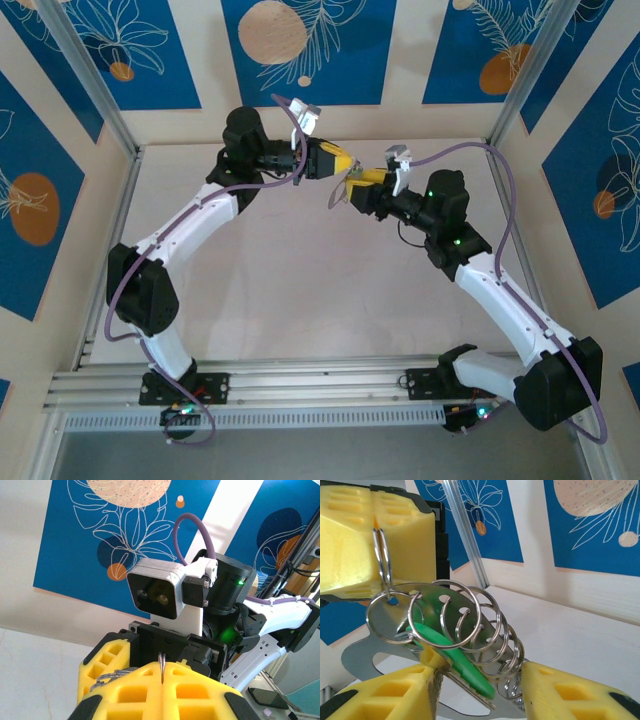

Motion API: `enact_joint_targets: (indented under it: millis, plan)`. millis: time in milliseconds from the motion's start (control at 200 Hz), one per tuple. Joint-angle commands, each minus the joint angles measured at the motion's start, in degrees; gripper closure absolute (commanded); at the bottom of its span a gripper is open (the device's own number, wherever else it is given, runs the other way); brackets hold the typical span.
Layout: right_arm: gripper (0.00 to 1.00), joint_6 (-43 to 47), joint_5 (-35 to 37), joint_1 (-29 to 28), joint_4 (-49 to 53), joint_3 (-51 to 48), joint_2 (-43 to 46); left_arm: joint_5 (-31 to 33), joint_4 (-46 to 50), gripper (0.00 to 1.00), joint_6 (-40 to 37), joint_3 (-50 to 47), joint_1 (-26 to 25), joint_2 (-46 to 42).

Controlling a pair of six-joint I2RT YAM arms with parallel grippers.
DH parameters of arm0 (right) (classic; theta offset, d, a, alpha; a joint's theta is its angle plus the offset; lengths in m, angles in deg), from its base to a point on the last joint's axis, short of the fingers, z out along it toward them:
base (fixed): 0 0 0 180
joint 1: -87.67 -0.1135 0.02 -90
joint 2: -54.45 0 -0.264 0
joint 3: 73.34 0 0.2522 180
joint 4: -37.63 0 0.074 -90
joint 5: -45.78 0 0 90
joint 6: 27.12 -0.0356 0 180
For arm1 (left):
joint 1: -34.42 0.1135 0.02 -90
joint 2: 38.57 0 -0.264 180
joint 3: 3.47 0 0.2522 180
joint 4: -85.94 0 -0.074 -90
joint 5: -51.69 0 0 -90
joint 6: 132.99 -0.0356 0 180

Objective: Put the keys on the keyring

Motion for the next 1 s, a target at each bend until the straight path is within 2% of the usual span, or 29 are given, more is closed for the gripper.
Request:
enact_joint_targets:
  millis: [0, 170, 305, 645, 995]
  plan:
    - [0.56, 1.17, 1.69, 0.1, 0.31, 0.06, 2.06, -0.28, -2.33, 1.0, 0.42, 0.69, -0.71, -1.56]
    - [0.66, 1.17, 1.37, 0.58, 0.52, -0.57, 2.63, -0.28, -1.97, 1.0, 0.18, 1.04, -0.69, -1.57]
    - [0.67, 1.14, 1.63, 1.06, 0.55, -1.2, 3.36, -0.32, -1.13, 1.0, -0.26, 1.39, -0.68, -1.48]
    - [0.52, 0.99, 2.64, 1.54, 0.41, -1.75, 3.94, -0.45, -1.02, 1.0, -0.18, 2.09, -0.92, -1.16]
    - [0.46, 1.47, 1.66, 0.07, -0.42, -0.24, 2.25, -0.37, -0.58, 1.0, -0.2, 2.71, -1.03, -0.7]
